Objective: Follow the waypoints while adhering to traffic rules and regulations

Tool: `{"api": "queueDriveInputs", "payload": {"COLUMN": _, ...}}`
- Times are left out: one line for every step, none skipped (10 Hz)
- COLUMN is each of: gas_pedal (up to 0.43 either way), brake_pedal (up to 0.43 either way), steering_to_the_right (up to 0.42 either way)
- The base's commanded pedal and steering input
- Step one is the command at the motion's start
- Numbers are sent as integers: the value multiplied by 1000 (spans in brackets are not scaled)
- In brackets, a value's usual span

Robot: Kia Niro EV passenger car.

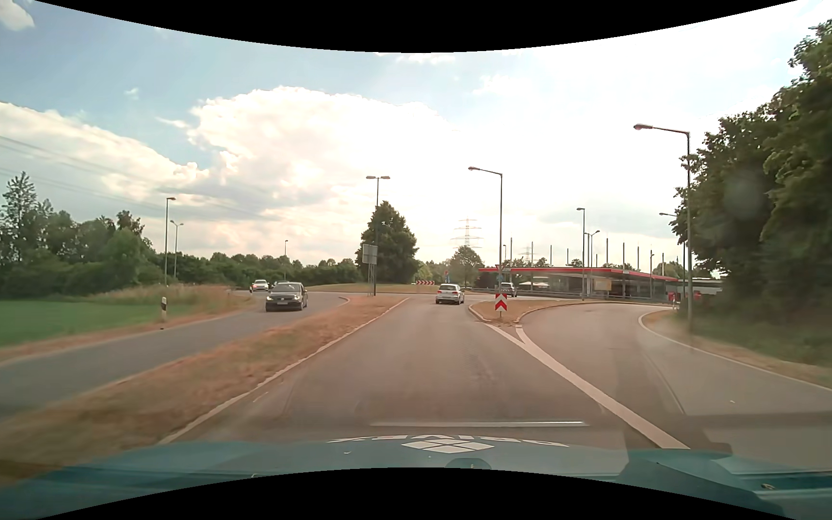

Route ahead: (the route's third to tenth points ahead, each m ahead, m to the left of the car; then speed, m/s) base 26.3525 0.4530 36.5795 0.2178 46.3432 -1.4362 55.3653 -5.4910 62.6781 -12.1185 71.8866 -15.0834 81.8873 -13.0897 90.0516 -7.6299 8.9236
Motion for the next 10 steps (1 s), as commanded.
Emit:
{"api": "queueDriveInputs", "payload": {"gas_pedal": 87, "brake_pedal": 0, "steering_to_the_right": -5}}
{"api": "queueDriveInputs", "payload": {"gas_pedal": 87, "brake_pedal": 0, "steering_to_the_right": -5}}
{"api": "queueDriveInputs", "payload": {"gas_pedal": 87, "brake_pedal": 0, "steering_to_the_right": -4}}
{"api": "queueDriveInputs", "payload": {"gas_pedal": 87, "brake_pedal": 0, "steering_to_the_right": -4}}
{"api": "queueDriveInputs", "payload": {"gas_pedal": 87, "brake_pedal": 0, "steering_to_the_right": -4}}
{"api": "queueDriveInputs", "payload": {"gas_pedal": 87, "brake_pedal": 0, "steering_to_the_right": -4}}
{"api": "queueDriveInputs", "payload": {"gas_pedal": 87, "brake_pedal": 0, "steering_to_the_right": -4}}
{"api": "queueDriveInputs", "payload": {"gas_pedal": 87, "brake_pedal": 0, "steering_to_the_right": -4}}
{"api": "queueDriveInputs", "payload": {"gas_pedal": 87, "brake_pedal": 0, "steering_to_the_right": -4}}
{"api": "queueDriveInputs", "payload": {"gas_pedal": 110, "brake_pedal": 0, "steering_to_the_right": -4}}
